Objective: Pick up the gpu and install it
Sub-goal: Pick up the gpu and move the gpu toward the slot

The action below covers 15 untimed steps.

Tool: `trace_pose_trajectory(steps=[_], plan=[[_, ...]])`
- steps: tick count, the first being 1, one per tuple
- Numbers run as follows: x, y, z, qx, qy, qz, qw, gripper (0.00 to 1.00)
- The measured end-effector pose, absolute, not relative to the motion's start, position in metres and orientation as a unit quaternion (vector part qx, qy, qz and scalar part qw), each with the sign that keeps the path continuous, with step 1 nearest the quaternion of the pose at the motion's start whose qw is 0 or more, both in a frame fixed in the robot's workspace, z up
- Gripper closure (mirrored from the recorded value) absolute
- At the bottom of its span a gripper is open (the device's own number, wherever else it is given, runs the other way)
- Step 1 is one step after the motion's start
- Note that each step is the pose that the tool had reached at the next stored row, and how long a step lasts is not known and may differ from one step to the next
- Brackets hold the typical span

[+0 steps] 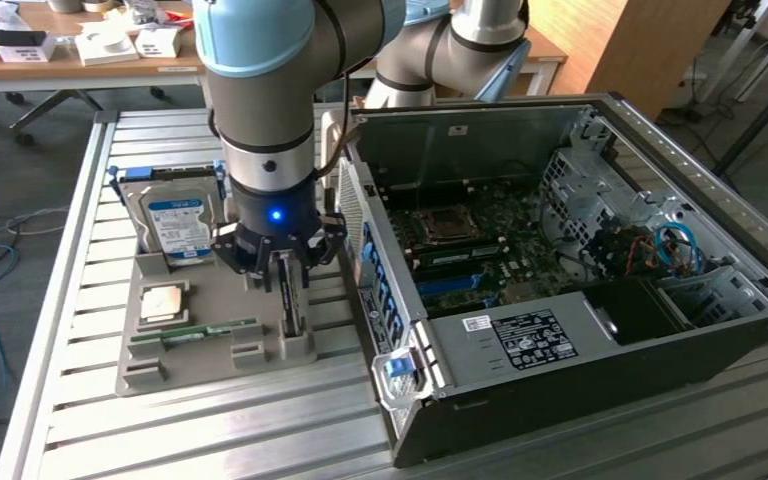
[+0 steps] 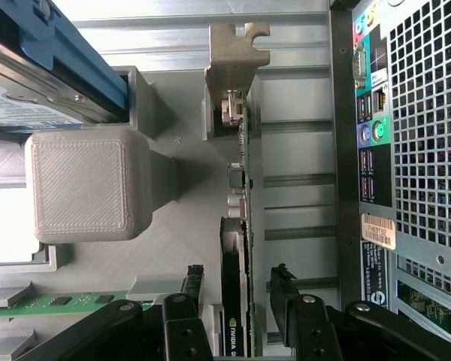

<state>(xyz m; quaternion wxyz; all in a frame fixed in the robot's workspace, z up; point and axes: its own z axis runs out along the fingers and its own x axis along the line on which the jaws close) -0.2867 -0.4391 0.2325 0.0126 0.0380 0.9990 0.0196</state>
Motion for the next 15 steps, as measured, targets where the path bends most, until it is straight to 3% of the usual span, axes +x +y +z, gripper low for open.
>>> trace_pose_trajectory(steps=[8,9,15], plan=[[-0.2867,-0.4391,0.2325,0.038,0.999,0.020,0.013,0.53],[-0.2867,-0.4391,0.2325,0.038,0.999,0.020,0.013,0.60],[-0.2867,-0.4391,0.2325,0.038,0.999,0.020,0.013,0.60]])
